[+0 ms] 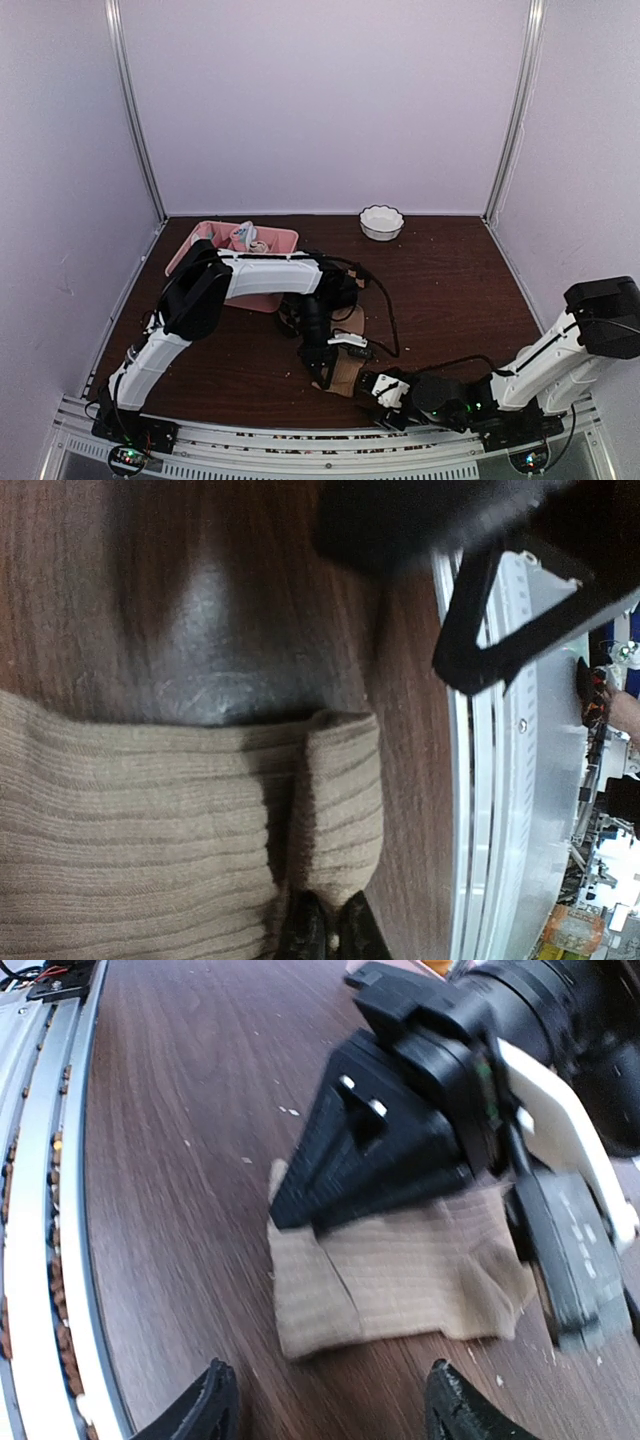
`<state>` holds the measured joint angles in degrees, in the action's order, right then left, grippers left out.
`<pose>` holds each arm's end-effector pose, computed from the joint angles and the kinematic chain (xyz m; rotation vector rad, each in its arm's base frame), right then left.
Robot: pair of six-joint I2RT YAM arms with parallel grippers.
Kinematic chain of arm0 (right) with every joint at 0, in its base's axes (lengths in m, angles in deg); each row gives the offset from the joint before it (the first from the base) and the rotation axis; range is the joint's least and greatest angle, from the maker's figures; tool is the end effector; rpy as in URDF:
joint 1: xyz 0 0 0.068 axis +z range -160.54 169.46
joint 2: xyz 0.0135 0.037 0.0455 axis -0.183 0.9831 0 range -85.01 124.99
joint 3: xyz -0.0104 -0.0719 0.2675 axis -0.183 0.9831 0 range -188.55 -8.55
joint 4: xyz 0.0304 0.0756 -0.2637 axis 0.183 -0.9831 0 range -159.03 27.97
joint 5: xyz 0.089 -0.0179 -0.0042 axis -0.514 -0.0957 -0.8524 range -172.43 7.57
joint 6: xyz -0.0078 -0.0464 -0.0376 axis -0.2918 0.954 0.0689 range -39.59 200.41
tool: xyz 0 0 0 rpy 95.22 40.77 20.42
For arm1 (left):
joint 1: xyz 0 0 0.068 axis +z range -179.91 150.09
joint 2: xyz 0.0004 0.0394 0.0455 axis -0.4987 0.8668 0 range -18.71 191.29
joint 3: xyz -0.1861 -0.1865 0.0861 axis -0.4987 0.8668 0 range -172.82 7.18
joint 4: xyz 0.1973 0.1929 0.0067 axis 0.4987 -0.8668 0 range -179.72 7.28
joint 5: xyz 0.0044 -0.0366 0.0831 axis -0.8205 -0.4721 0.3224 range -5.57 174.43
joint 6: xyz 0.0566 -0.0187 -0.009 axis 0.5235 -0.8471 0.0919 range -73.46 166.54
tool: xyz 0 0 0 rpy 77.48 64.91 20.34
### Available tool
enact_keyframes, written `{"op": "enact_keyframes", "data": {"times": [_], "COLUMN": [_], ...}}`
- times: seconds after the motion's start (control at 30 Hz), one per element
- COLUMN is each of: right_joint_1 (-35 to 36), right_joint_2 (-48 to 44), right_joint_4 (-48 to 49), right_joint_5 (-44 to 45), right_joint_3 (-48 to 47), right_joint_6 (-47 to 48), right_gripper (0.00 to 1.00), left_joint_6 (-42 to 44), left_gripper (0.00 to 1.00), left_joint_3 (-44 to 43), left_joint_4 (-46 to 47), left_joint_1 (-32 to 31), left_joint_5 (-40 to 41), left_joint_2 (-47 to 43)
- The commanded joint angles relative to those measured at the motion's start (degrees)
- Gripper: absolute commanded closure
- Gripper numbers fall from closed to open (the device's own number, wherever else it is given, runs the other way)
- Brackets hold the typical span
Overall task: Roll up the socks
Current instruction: Roll the sock at the center of the board.
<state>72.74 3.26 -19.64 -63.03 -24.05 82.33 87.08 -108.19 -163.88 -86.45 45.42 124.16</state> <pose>0.0435 0.2431 0.0922 -1.2693 1.6840 0.5119 0.2291 -0.3976 0.1056 -1.8510 -1.8378 0.8540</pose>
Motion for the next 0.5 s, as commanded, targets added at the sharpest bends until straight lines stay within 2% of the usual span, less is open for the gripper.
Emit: {"op": "enact_keyframes", "data": {"times": [0.0,0.33,0.47], "right_joint_1": [0.5,-0.2,-1.4], "right_joint_2": [4.2,12.4,14.2], "right_joint_4": [1.8,-5.4,-6.7], "right_joint_5": [-2.6,-3.0,-3.9], "right_joint_3": [-3.8,-13.0,-14.6], "right_joint_6": [8.5,13.8,13.5], "right_gripper": [0.38,0.66,0.68], "left_joint_6": [-0.7,-1.0,-0.4], "left_gripper": [0.95,0.93,0.93], "left_joint_3": [-1.7,-3.4,-3.5], "left_joint_4": [-2.3,-3.1,-3.5], "left_joint_1": [0.5,0.8,0.9], "left_joint_5": [0.9,0.3,0.5], "left_joint_2": [4.7,6.0,6.0]}}
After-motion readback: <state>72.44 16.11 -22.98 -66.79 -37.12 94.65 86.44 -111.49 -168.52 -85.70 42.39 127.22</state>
